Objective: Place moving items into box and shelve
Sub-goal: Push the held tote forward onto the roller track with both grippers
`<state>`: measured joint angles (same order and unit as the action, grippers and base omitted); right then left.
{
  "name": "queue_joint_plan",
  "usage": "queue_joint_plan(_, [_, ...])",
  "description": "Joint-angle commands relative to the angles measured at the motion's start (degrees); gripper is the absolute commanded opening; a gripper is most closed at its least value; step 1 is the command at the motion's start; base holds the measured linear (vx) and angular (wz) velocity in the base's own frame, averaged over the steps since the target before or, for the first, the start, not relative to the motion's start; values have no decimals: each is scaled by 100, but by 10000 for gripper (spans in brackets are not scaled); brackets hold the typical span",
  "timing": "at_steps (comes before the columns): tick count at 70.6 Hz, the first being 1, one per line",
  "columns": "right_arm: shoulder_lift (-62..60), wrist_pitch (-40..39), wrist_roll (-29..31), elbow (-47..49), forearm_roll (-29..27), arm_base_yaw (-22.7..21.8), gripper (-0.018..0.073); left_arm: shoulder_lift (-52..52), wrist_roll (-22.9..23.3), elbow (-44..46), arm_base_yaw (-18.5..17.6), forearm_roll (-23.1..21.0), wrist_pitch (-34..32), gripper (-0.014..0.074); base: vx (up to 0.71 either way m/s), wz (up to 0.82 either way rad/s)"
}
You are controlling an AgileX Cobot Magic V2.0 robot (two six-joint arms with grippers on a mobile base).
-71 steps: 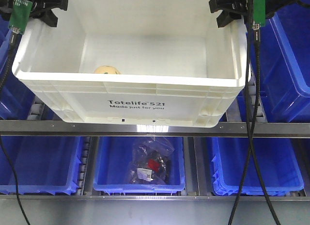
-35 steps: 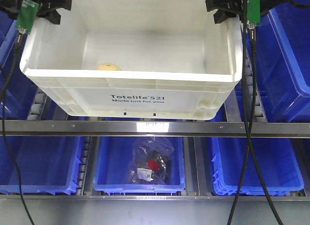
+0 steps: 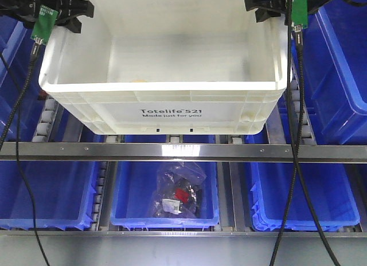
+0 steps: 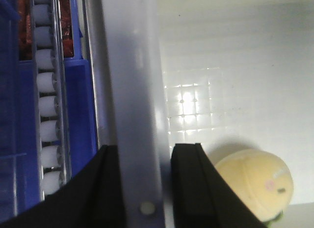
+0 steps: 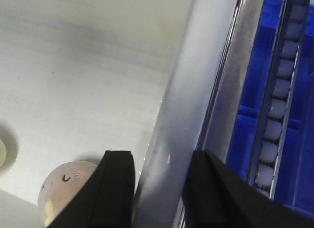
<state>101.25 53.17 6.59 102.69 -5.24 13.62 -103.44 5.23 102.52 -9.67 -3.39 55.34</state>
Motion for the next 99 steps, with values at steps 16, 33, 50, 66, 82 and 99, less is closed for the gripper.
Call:
queue_joint_plan(16, [-418, -1197, 280, 260, -473, 143, -12, 197, -52, 252, -105, -333, -1012, -17, 0, 0])
queue_joint_plan(33, [-208, -1128, 280, 260, -427, 143, -12, 176, -52, 252, -105, -154, -1007, -17, 0, 0])
queue_joint_plan(50, [93, -1145, 280, 260, -420, 143, -12, 148, -52, 252, -105, 6, -1169, -17, 0, 0])
queue_joint_plan(66, [268, -1216, 280, 260, -401, 143, -12, -48, -52, 252, -105, -20, -1219, -17, 0, 0])
queue_joint_plan(82, [296, -1341, 280, 260, -286, 143, -11, -222, -52, 252, -105, -26, -1266, -15, 0, 0])
queue_joint_plan(99, [296, -1379, 280, 260, -268, 143, 65, -239, -209, 252, -105, -39, -1450, 31, 0, 0])
